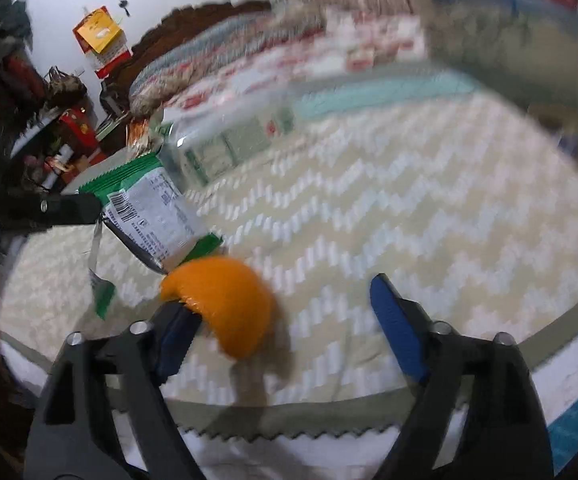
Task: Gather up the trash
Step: 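Carry the peel and wrapper to the beige wastebasket and open both tools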
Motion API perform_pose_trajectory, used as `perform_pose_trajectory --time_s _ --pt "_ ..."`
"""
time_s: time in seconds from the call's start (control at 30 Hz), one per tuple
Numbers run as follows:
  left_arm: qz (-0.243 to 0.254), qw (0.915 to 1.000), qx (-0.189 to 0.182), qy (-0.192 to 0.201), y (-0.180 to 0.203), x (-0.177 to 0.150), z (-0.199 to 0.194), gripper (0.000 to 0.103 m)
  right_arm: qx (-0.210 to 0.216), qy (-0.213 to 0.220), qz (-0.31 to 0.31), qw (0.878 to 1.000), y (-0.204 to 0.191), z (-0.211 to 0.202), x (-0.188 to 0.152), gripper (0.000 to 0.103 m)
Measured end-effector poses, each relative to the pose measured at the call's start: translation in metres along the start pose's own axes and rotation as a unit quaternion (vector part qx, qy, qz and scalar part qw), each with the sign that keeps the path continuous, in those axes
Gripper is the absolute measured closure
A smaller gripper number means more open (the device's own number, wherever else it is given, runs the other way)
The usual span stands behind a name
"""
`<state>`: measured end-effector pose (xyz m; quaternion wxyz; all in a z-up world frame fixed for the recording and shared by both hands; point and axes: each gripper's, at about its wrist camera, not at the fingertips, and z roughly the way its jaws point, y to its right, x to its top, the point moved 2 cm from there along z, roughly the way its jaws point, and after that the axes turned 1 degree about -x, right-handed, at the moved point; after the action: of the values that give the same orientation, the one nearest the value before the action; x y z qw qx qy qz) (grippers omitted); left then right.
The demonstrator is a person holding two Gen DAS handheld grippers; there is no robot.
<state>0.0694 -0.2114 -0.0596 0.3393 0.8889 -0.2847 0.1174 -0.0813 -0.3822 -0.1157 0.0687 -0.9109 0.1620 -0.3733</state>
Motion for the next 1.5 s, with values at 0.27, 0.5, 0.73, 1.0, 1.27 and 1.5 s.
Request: perform_pose_trajectory --time_s 0.27,0.5,0.73,1.0,1.27,1.5 --pt "0.013 0.9998 0.015 -0.006 0.018 0.012 0.012 0.102 -0.065 0.021 -0.165 0.984 -0.027 -0.015 -0.006 0.028" --pt "0.017 0.9995 0.022 -0.017 0.032 0.025 0.026 0.102 0.007 0.025 -0.162 0.986 -0.022 -0.027 -0.006 0.093" --pt "0.069 0.9972 0.011 -0.026 0.09 0.059 0.06 0.102 0.02 0.062 -0.003 0.998 0.079 -0.052 0.021 0.093" --pt "0.154 0.9864 -0.018 -0.056 0.203 0.112 0.147 0.102 -0.088 0.116 0.165 0.975 0.244 -0.097 0.05 0.093" --pt "0.201 0.977 0.026 -0.066 0.303 0.158 0.259 0.068 -0.09 0.056 0.284 0.953 0.35 -0.055 0.074 0.032" --pt "0.205 0.9757 0.052 -0.056 0.287 0.148 0.262 0.065 -0.148 0.129 0.254 0.947 0.341 -0.098 0.072 0.013"
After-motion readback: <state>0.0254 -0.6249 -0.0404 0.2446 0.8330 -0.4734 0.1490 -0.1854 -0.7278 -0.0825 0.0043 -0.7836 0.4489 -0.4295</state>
